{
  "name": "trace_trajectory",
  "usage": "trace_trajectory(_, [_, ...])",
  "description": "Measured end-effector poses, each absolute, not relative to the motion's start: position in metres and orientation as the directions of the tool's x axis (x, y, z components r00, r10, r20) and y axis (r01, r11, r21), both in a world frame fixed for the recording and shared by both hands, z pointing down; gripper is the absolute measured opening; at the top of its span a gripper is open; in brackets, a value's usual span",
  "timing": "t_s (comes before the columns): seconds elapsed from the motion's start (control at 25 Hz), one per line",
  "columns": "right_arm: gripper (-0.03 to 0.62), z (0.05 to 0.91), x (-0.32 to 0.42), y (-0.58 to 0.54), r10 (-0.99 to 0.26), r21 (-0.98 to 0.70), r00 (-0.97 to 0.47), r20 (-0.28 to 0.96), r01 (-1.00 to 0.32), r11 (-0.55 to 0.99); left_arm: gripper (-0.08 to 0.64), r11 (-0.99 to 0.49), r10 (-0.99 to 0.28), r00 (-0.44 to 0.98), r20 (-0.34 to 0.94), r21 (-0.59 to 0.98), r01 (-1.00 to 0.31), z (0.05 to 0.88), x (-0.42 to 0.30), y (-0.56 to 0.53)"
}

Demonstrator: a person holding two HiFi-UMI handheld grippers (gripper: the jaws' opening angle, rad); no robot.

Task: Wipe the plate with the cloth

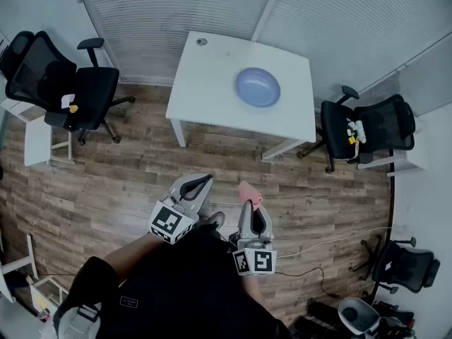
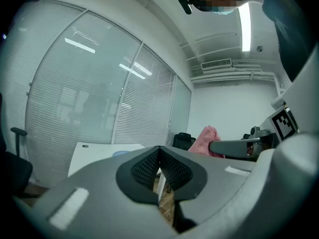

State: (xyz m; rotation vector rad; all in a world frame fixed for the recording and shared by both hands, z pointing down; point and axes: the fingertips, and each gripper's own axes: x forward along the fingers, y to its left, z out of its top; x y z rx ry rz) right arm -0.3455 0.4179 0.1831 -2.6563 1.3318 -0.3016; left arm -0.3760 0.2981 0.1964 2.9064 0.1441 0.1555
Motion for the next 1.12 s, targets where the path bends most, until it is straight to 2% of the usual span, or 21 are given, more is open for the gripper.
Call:
trace_trajectory(0.48, [0.023,0.176,-0.341,0.442,-0.811,-0.266,0.580,0.074,-0.772,-0.577,0.002,-0.967,0.111,0.989,0.102,0.242,0.083,0.200,-0.368,0.325])
trace_trajectory(1.12, [0.026,0.193,-0.286,0.517,-0.859,-0.255,0.506,0.076,-0.823,-0.508,0.002,-0.970,0.059,0.989,0.132,0.241,0.026,0.220,-0.312,0.402])
